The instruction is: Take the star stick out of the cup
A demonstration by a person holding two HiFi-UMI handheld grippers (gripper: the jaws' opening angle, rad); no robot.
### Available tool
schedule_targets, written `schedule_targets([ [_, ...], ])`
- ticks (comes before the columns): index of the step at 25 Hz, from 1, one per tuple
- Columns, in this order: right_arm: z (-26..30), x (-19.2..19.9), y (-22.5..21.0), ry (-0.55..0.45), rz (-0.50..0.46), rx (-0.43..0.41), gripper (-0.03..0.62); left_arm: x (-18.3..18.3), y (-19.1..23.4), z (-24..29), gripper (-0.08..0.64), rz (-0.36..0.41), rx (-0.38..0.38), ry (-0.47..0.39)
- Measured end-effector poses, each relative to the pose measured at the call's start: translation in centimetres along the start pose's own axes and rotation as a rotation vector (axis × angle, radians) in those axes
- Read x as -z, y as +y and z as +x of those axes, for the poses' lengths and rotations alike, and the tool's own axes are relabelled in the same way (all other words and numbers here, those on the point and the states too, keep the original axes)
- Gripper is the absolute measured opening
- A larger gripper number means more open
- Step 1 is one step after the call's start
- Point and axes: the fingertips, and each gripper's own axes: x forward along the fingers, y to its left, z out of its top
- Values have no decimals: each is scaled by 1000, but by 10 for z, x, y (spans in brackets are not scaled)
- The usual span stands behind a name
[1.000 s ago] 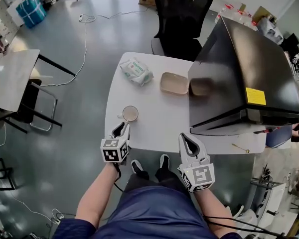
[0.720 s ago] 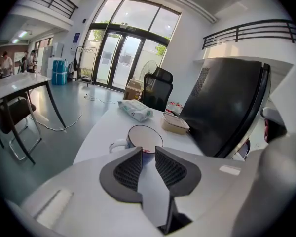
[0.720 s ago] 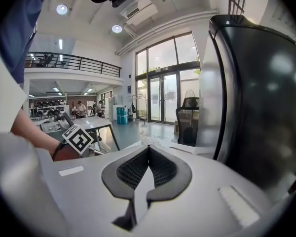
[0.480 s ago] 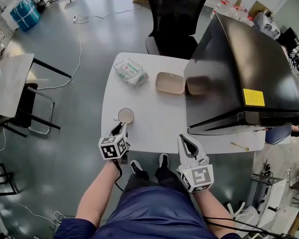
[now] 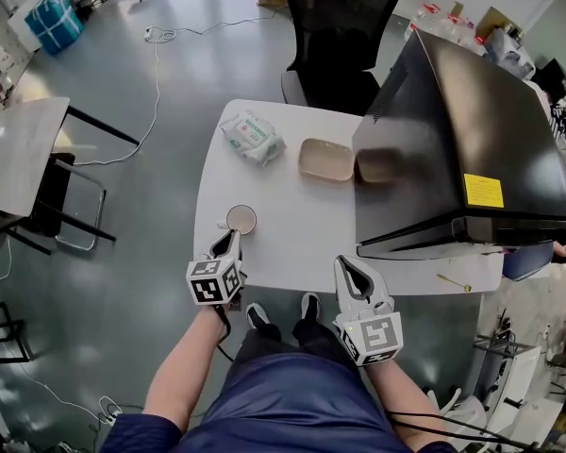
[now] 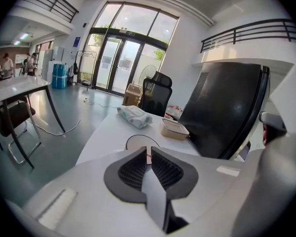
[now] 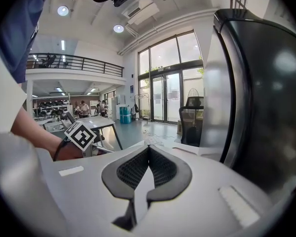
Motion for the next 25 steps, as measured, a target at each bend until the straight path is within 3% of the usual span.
schedule_targets([
  [25, 16, -26, 31, -46, -78, -191, 7, -57, -27, -100, 28, 16, 23, -239],
])
